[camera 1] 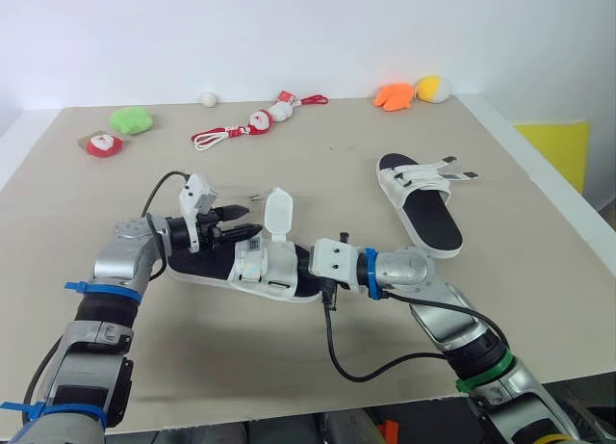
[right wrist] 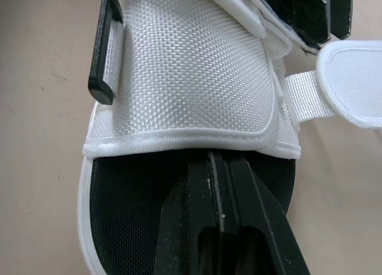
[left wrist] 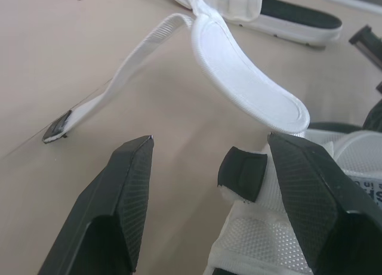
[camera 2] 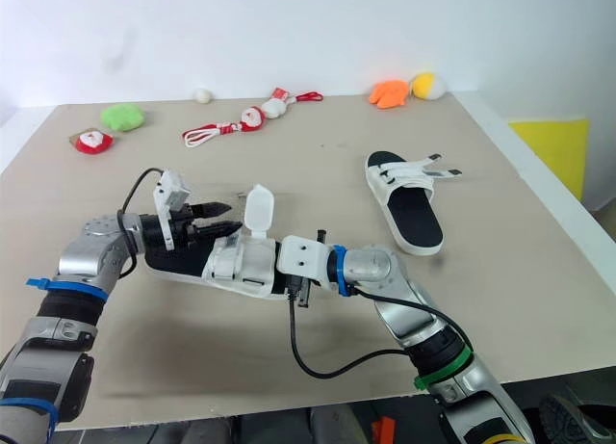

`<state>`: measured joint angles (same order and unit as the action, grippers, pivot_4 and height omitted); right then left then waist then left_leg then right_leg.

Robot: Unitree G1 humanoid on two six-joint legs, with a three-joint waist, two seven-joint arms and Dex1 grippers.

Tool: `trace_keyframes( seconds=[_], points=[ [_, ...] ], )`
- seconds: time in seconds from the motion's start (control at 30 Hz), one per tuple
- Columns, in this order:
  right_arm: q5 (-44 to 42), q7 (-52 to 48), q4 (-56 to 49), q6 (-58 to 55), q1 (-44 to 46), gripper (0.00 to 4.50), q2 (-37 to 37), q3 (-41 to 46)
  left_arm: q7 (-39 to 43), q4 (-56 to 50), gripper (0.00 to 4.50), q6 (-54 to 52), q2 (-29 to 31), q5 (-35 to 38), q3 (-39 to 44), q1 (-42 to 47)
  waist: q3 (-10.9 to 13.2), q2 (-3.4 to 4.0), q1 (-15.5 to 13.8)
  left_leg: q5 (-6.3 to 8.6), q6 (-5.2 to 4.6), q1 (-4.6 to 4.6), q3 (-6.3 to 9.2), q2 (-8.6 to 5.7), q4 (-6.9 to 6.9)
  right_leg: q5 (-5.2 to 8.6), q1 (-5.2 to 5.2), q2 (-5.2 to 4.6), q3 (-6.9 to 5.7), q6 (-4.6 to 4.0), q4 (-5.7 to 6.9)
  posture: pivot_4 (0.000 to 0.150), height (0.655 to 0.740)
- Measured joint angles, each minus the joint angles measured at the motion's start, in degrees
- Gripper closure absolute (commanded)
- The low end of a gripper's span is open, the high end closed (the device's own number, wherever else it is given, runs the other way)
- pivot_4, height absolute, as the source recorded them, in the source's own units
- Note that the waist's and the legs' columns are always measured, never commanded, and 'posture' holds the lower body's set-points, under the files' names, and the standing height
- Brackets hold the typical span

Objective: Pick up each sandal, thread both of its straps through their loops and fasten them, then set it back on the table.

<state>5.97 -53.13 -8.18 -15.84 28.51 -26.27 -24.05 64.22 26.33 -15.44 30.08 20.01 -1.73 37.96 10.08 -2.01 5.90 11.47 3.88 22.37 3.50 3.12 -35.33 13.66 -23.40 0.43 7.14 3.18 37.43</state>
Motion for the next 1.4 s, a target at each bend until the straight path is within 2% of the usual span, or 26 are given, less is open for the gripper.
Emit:
trace_keyframes(
  seconds=[0.4,0.47,0.5,0.63,0.77,0.83,0.93,1.03,1.1,1.27,1.4],
  points=[
    [-0.19,-0.39,0.6,0.0,0.44,4.5,0.21,0.08,1.83,0.34,1.37,1.62,0.24,-1.87,0.0,-0.23,0.0,0.0,0.03,0.0,0.0,-0.01,0.0,0.01,0.0,0.03,-0.01,0.01,0.0,-0.05,0.0,0.15,0.74],
    [-0.21,-0.48,0.68,0.0,0.53,4.5,0.23,0.12,1.31,0.77,1.37,-2.9,0.17,0.39,1.8,0.5,0.01,-0.01,0.04,0.0,0.0,0.0,0.01,0.01,-0.01,0.02,-0.03,0.01,0.0,-0.04,0.0,0.15,0.74],
    [-0.21,-0.58,0.69,0.0,0.56,4.5,0.22,0.21,1.3,0.85,1.37,-10.4,0.24,3.87,4.01,2.02,0.02,-0.02,0.05,0.0,0.0,0.06,0.04,0.0,-0.02,0.02,-0.05,0.02,-0.02,-0.03,0.01,0.15,0.74],
    [-0.24,-0.71,0.67,-0.01,0.58,4.5,0.3,0.18,1.42,0.11,1.37,-23.94,0.54,10.25,6.78,5.61,0.02,-0.02,0.12,0.0,0.0,0.06,0.05,0.0,-0.02,-0.05,-0.04,0.03,-0.02,0.1,0.0,0.15,0.74],
    [-0.24,-0.71,0.7,-0.22,0.64,4.5,0.59,0.16,1.33,0.84,1.37,-33.32,0.36,12.93,6.95,8.65,0.03,-0.02,0.19,0.0,0.0,0.06,0.1,0.01,0.0,-0.08,-0.06,0.07,-0.04,0.16,0.01,0.15,0.74],
    [-0.23,-0.64,0.67,-0.44,0.63,4.5,0.69,0.17,0.53,3.74,1.37,-39.55,-0.08,14.5,7.74,11.2,0.03,-0.02,0.2,0.0,0.0,0.06,0.15,0.02,0.0,-0.08,-0.06,0.09,-0.07,0.16,0.01,0.15,0.74],
    [-0.23,-0.56,0.58,-0.49,0.51,4.5,0.66,0.24,-2.92,8.52,1.37,-43.39,-2.03,15.63,10.62,13.91,0.03,-0.02,0.18,0.0,0.0,0.07,0.2,0.02,0.0,-0.08,-0.04,0.1,-0.11,0.16,0.0,0.15,0.74],
    [-0.22,-0.48,0.47,-0.54,0.45,4.5,0.7,0.23,-5.91,11.46,1.37,-44.38,-4.0,16.17,12.6,15.33,0.03,-0.02,0.19,0.0,0.0,0.08,0.21,0.02,0.0,-0.08,-0.04,0.1,-0.11,0.16,0.0,0.15,0.74],
    [-0.22,-0.44,0.35,-0.65,0.39,4.5,0.73,0.23,-7.64,11.33,1.37,-41.01,-5.54,14.94,12.25,15.32,0.03,-0.02,0.19,0.0,0.0,0.08,0.21,0.02,0.02,-0.09,-0.05,0.1,-0.11,0.17,0.0,0.15,0.74],
    [-0.22,-0.22,-0.08,-1.06,0.08,4.5,0.73,0.37,-7.71,10.26,1.37,-39.0,-6.23,13.44,10.96,15.24,0.03,-0.02,0.18,0.0,0.0,0.09,0.23,0.02,0.03,-0.08,-0.05,0.1,-0.11,0.17,0.0,0.15,0.74],
    [-0.22,-0.14,-0.54,-1.09,-0.36,4.5,0.67,0.56,-4.82,1.06,1.37,-17.88,-5.9,5.24,4.65,7.24,0.03,0.01,0.09,0.04,0.08,0.08,0.19,0.03,0.06,-0.07,-0.04,0.09,-0.07,0.14,-0.03,0.15,0.74]
  ],
)
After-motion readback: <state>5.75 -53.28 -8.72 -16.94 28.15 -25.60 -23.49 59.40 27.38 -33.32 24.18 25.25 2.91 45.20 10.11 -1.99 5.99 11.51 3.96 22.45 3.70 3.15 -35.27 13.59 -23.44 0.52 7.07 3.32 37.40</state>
